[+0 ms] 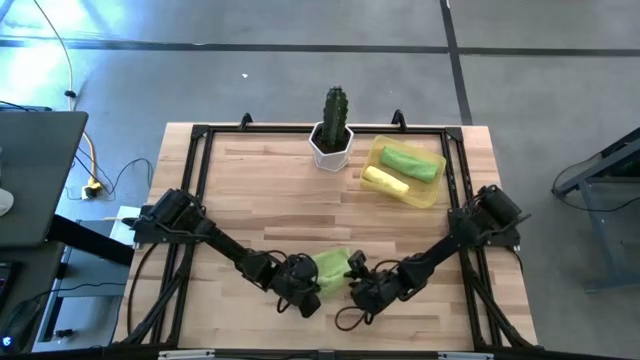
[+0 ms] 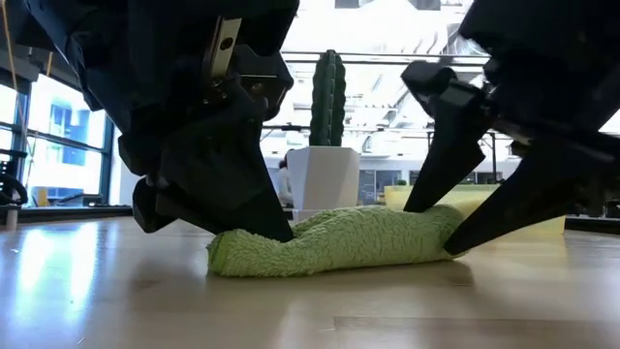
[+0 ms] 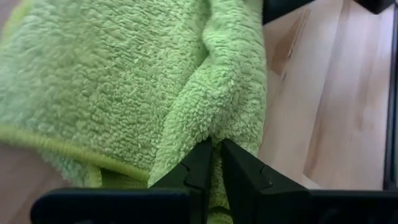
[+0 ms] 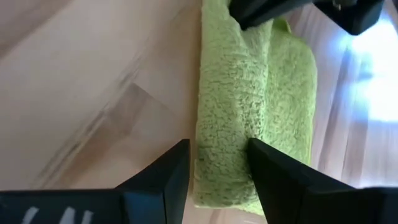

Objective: Roll microfiber towels into tight, uniform cylinder then place into a basket
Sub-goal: Roll the light green towel

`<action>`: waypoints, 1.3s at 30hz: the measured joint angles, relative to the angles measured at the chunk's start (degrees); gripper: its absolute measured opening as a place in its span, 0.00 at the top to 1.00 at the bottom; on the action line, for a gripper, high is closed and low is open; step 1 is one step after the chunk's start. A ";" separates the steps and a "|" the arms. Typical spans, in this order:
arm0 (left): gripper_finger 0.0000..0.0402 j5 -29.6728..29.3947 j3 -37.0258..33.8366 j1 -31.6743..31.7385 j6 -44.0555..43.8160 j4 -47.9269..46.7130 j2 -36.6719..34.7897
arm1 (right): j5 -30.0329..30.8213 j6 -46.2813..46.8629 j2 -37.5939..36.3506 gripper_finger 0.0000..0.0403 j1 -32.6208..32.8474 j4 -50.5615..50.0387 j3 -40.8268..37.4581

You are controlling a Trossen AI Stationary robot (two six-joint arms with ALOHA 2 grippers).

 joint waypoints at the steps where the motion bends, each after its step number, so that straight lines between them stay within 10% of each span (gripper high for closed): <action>1: 0.92 0.50 -0.02 0.02 0.00 0.47 0.00 | -0.14 0.06 0.13 0.61 -0.24 -0.04 0.00; 21: 0.92 9.02 -0.40 -0.94 10.07 5.85 -4.91 | -8.22 9.56 1.62 0.96 -3.97 -1.12 0.22; 39: 0.92 -18.22 -0.20 -9.34 41.20 4.36 -4.37 | -60.09 40.31 1.73 1.00 -21.27 4.43 -0.20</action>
